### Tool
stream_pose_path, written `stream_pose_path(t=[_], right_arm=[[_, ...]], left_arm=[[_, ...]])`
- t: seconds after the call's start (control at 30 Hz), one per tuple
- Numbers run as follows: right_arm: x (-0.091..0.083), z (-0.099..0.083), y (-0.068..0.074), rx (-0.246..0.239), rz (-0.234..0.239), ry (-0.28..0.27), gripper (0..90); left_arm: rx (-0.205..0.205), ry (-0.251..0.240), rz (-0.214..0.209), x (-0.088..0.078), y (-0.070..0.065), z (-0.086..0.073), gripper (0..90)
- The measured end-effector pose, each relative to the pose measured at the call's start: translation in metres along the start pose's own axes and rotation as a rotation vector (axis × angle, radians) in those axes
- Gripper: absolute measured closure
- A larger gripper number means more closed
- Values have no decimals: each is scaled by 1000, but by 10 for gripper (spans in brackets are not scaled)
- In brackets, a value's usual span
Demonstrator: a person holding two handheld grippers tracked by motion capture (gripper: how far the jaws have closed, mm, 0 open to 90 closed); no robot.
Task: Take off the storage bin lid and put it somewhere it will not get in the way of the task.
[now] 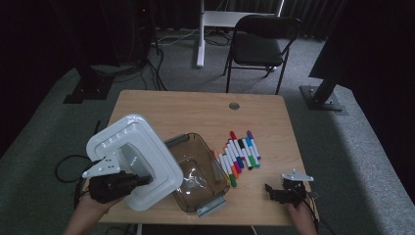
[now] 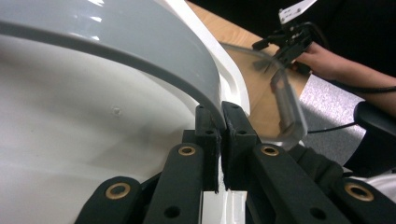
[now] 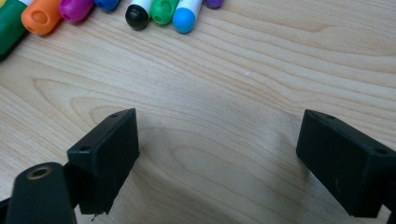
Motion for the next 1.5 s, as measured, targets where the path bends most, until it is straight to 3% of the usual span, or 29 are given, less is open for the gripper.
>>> stream_pose_path(t=[0.13, 0.37, 0.43, 0.5, 0.8, 0.87, 1.27, 1.5], right_arm=[[0, 0, 0, 0, 0, 0, 127], [0, 0, 0, -1, 0, -1, 127], [0, 0, 0, 0, 0, 0, 127], [0, 0, 0, -1, 0, 0, 127], [0, 0, 0, 5, -5, -2, 127], [0, 0, 0, 6, -5, -2, 127], [0, 0, 0, 5, -5, -2, 127], [0, 0, 0, 5, -5, -2, 127]], left_arm=[[-9, 21, 36, -9, 3, -14, 872], [-56, 29, 48, -21, 8, -37, 872], [-56, 29, 48, -21, 8, -37, 872], [-70, 39, 30, -22, 10, -48, 872], [-85, 86, -40, 3, 16, -71, 871], [-85, 86, -40, 3, 16, -71, 871], [-140, 163, -73, 46, 38, -106, 867], [-168, 150, -86, 61, 50, -117, 827]])
Point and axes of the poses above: each handheld gripper's, and its own axes: x roughly forward along the jaws, z roughly out of its top, y roughly to its left, the point moved 4 cm from there along x, roughly forward along the jaws, and after that the axes turned 15 degrees about x, right-handed, at the moved point
